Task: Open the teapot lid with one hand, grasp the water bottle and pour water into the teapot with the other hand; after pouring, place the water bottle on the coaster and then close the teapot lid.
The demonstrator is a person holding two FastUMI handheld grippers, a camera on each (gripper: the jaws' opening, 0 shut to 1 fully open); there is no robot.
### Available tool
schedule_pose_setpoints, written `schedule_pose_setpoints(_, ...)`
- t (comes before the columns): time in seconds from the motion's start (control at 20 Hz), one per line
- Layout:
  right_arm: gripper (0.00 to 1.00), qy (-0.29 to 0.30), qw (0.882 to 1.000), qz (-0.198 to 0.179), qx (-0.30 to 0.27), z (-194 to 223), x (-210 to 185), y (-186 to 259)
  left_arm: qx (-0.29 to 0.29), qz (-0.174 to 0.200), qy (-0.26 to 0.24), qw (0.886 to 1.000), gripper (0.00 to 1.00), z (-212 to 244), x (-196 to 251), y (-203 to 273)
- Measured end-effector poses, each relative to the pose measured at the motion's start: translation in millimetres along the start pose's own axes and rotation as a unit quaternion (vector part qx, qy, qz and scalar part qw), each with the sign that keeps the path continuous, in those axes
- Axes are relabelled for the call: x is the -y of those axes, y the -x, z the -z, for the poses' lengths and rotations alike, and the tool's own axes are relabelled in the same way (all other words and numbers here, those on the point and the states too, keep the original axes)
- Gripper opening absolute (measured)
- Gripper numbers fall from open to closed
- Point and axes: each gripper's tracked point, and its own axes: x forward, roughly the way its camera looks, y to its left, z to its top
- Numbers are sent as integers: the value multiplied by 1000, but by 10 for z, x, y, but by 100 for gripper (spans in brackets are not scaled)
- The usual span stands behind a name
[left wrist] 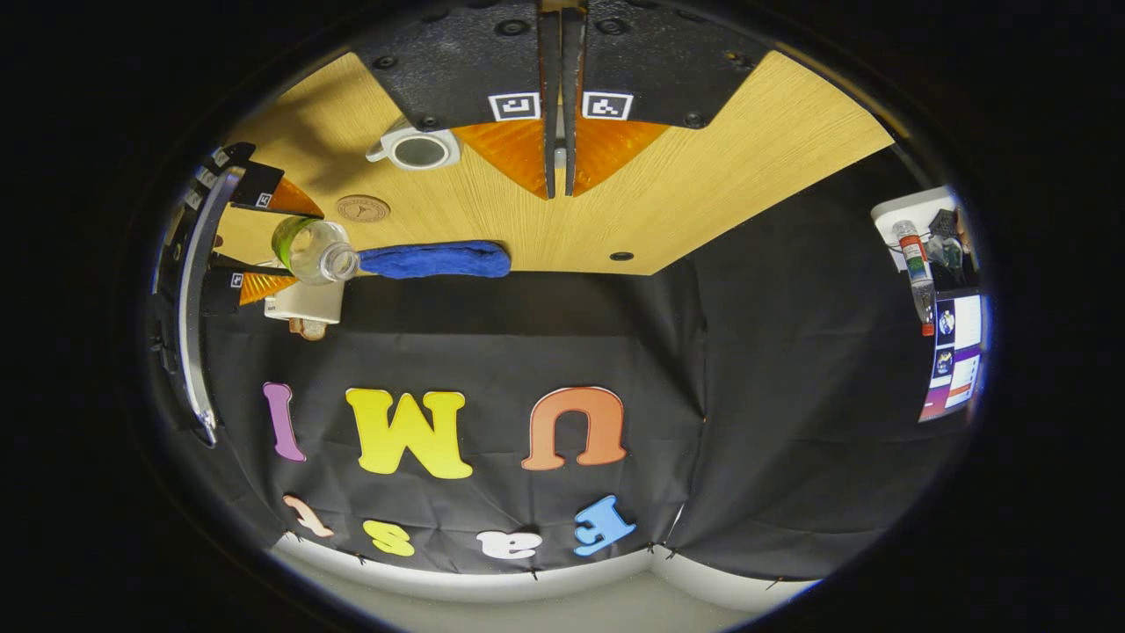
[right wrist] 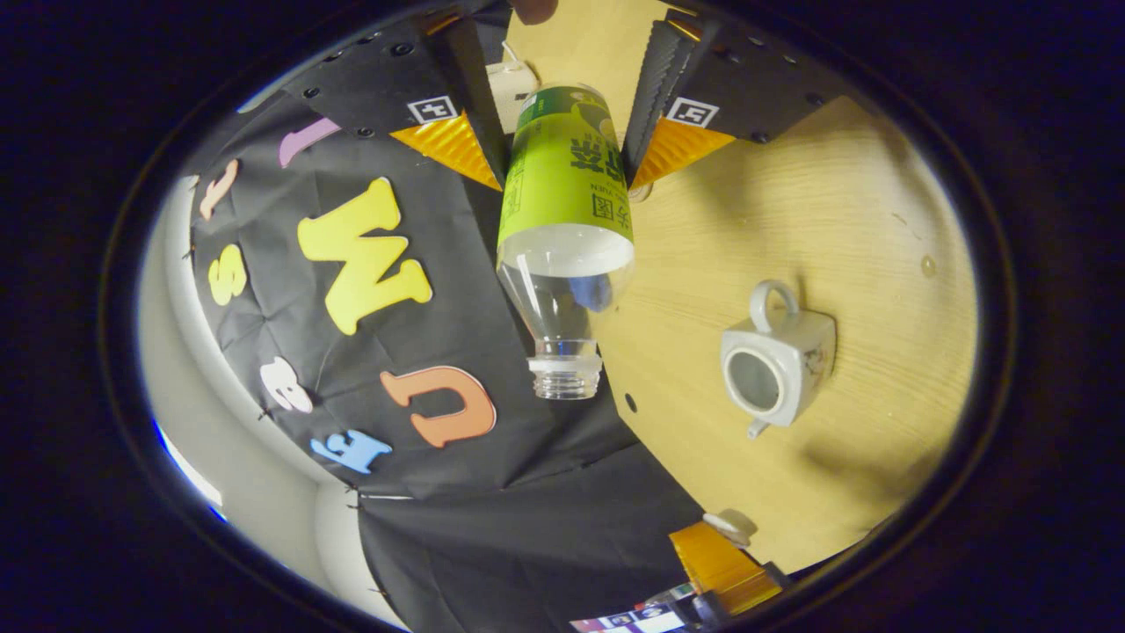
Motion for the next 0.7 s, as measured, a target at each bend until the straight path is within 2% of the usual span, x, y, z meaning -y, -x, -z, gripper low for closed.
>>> schedule_pose_setpoints(0.3,71,109,994,12,22,-116,69,-83,-6,3,-4,1000,3,44,-48,3)
schedule_pose_setpoints(0.7,71,216,975,37,50,-269,54,-140,-8,-4,-3,1000,4,63,-148,18)
